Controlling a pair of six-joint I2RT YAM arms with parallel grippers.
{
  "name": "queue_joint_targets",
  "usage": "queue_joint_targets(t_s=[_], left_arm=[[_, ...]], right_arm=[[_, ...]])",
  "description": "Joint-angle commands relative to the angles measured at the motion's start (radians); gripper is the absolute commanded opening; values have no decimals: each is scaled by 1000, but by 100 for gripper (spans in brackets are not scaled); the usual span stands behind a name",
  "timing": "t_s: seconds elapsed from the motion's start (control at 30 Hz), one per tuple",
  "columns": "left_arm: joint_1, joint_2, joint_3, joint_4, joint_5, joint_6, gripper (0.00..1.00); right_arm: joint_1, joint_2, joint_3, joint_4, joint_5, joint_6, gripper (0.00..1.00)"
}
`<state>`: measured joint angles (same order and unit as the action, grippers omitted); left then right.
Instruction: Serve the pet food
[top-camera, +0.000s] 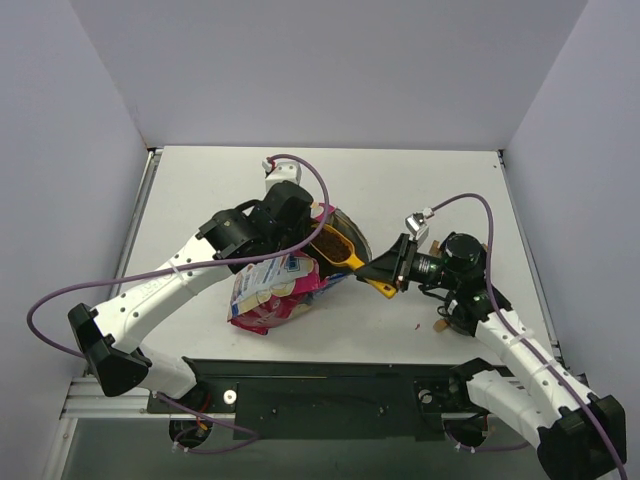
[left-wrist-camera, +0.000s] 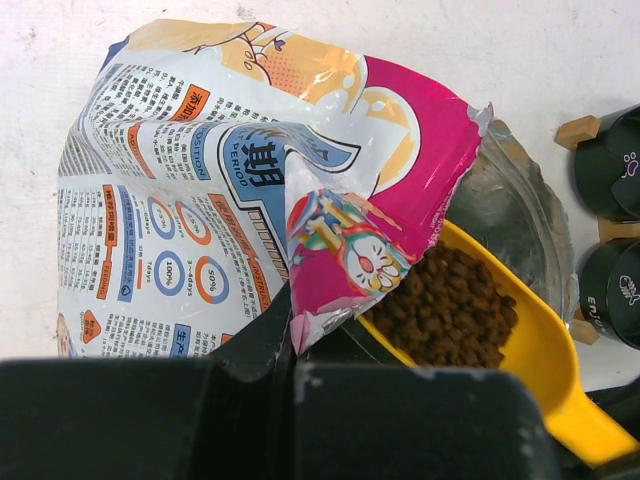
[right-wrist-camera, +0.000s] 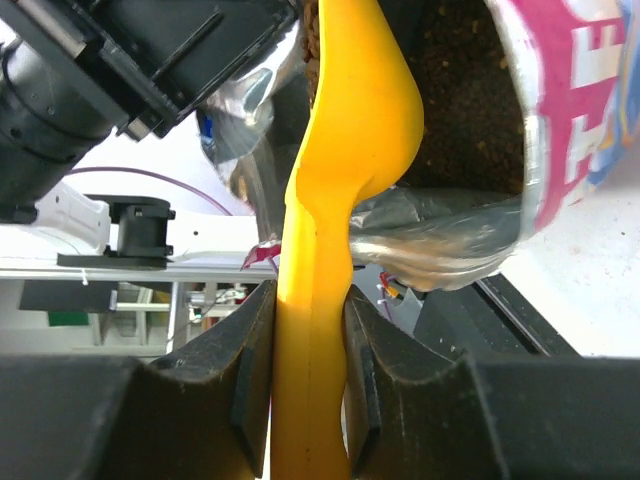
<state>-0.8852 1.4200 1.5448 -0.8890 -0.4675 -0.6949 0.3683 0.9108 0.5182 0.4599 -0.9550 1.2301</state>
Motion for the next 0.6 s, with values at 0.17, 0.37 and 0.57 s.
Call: queue_joint_targets(t_s=[0.17,0.37,0.57], left_arm=[[14,-38,35,71,-5,18,0],[29,-23,29,90,24,18,0],[31,-30,9,105,21,5,0]], right_arm=[[27,-81,29,-89,36,-139,0],[5,-42,16,96,-16,-27,0],[-19,-118,-15,117,-16,23,0]])
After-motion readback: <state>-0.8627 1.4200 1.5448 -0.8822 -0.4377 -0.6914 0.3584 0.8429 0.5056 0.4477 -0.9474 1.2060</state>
